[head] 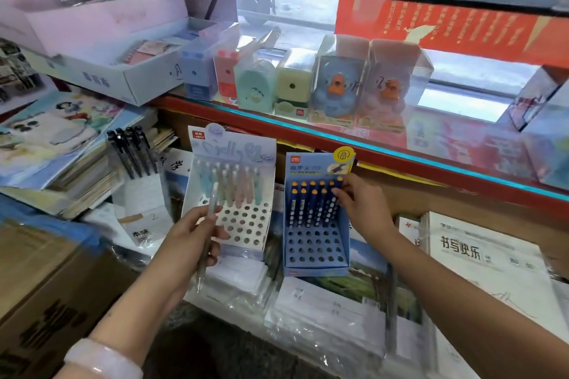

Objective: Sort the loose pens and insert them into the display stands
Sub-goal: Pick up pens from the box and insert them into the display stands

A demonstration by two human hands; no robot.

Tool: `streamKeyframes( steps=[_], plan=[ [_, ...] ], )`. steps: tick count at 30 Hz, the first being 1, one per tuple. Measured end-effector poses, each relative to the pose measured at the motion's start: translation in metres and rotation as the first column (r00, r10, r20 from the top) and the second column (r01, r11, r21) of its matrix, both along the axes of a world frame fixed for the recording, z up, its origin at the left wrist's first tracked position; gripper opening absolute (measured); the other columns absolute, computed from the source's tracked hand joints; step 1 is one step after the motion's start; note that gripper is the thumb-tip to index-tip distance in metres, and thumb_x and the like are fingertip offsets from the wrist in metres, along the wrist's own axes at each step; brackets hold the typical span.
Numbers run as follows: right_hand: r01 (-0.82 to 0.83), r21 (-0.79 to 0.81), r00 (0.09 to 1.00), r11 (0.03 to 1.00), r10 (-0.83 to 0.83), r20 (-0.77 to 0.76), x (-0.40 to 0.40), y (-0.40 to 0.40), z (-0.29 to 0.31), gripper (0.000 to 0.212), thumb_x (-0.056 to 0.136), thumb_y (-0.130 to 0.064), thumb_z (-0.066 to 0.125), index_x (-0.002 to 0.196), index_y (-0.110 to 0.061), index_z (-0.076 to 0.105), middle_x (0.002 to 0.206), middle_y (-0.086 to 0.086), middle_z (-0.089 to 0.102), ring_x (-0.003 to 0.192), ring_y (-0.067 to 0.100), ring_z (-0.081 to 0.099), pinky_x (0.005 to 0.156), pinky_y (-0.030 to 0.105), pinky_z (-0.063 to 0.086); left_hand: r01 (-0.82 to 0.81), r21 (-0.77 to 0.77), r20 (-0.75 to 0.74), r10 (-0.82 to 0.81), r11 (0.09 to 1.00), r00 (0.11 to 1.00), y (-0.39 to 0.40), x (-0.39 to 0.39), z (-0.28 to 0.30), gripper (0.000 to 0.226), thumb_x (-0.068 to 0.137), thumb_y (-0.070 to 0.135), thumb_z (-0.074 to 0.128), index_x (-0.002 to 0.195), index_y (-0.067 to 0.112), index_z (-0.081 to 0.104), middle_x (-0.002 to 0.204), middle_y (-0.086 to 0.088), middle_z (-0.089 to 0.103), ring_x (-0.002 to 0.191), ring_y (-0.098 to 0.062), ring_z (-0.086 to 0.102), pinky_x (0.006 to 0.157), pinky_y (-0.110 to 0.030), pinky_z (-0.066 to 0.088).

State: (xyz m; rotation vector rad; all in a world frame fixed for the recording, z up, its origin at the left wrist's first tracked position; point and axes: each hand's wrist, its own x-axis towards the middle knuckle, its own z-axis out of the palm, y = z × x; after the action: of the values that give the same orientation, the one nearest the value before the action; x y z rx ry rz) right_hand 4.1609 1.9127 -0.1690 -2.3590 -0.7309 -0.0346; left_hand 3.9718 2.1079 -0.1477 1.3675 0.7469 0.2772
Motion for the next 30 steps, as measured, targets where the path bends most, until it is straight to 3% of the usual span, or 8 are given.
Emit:
streamKeyframes(
  steps=[9,12,16,19,23,27,30],
  plan=[
    [-0.010,-0.081,0.998,0.997,0.015,0.065,-0.001,0.002,-0.001,0.025,0.094,-0.022,0.054,0.114,-0.007,0.055,0.097,0.012,0.069,0.084,0.029,0.064,0.069,0.037,0.050,-0.005,-0.040,0.023,0.006,0.999,1.000,0.000,-0.002,0.004,0.023,0.096,0.005,0.038,0.098,0.013,0.060,0.062,-0.004,0.057,0.050,-0.014,0.041,0.043,-0.020,0.035],
    [-0.048,-0.121,0.997,0.992,0.054,0.051,-0.001,0.001,-0.003,0.022,0.094,-0.021,0.054,0.106,-0.003,0.056,0.095,0.013,0.069,0.084,0.032,0.064,0.069,0.039,0.051,-0.010,-0.054,0.018,0.011,0.998,1.000,0.002,-0.003,0.004,0.023,0.095,0.002,0.038,0.099,0.010,0.060,0.061,-0.004,0.058,0.051,-0.014,0.042,0.044,-0.020,0.036],
    [-0.067,-0.191,0.998,0.979,0.070,0.007,-0.001,0.001,-0.012,0.020,0.094,-0.020,0.053,0.102,-0.002,0.054,0.093,0.015,0.069,0.081,0.032,0.065,0.068,0.042,0.052,0.010,-0.004,-0.001,-0.010,1.000,1.000,0.003,-0.007,0.002,0.023,0.095,0.000,0.039,0.096,0.009,0.060,0.073,-0.008,0.060,0.056,-0.015,0.045,0.050,-0.023,0.039],
    [-0.047,-0.220,0.999,0.974,0.051,0.010,0.000,0.003,-0.012,0.020,0.094,-0.020,0.053,0.103,-0.003,0.055,0.092,0.015,0.069,0.081,0.032,0.064,0.067,0.038,0.051,0.038,0.017,0.003,-0.038,0.999,0.999,0.003,-0.012,0.002,0.020,0.095,0.001,0.042,0.097,0.007,0.060,0.079,-0.010,0.062,0.059,-0.015,0.050,0.047,-0.019,0.046],
    [0.043,-0.270,0.999,0.962,-0.034,0.040,-0.003,0.006,0.004,0.023,0.092,-0.028,0.058,0.101,-0.007,0.056,0.087,0.012,0.067,0.081,0.030,0.063,0.065,0.036,0.049,0.041,0.009,0.034,-0.042,0.999,0.999,0.003,-0.016,0.004,0.014,0.094,0.001,0.046,0.099,0.008,0.057,0.079,-0.009,0.067,0.055,-0.012,0.058,0.049,-0.017,0.050],
    [0.108,-0.149,0.987,0.983,-0.088,0.135,-0.026,0.022,0.039,0.018,0.092,-0.030,0.056,0.101,-0.015,0.053,0.076,-0.003,0.059,0.072,0.023,0.062,0.060,0.033,0.050,0.046,-0.030,0.069,-0.043,0.999,0.997,0.003,-0.018,0.006,0.009,0.093,0.000,0.048,0.098,0.007,0.052,0.078,-0.008,0.070,0.055,-0.011,0.063,0.052,-0.018,0.052],
    [-0.136,0.080,0.989,0.988,0.140,-0.054,-0.059,0.052,0.060,0.014,0.093,-0.027,0.055,0.099,-0.016,0.059,0.074,-0.009,0.061,0.064,0.009,0.060,0.063,0.025,0.052,0.072,-0.044,0.107,-0.067,0.996,0.992,0.000,-0.018,0.011,0.008,0.092,-0.001,0.049,0.095,0.006,0.051,0.078,-0.008,0.071,0.055,-0.011,0.064,0.053,-0.017,0.052]
  ],
)
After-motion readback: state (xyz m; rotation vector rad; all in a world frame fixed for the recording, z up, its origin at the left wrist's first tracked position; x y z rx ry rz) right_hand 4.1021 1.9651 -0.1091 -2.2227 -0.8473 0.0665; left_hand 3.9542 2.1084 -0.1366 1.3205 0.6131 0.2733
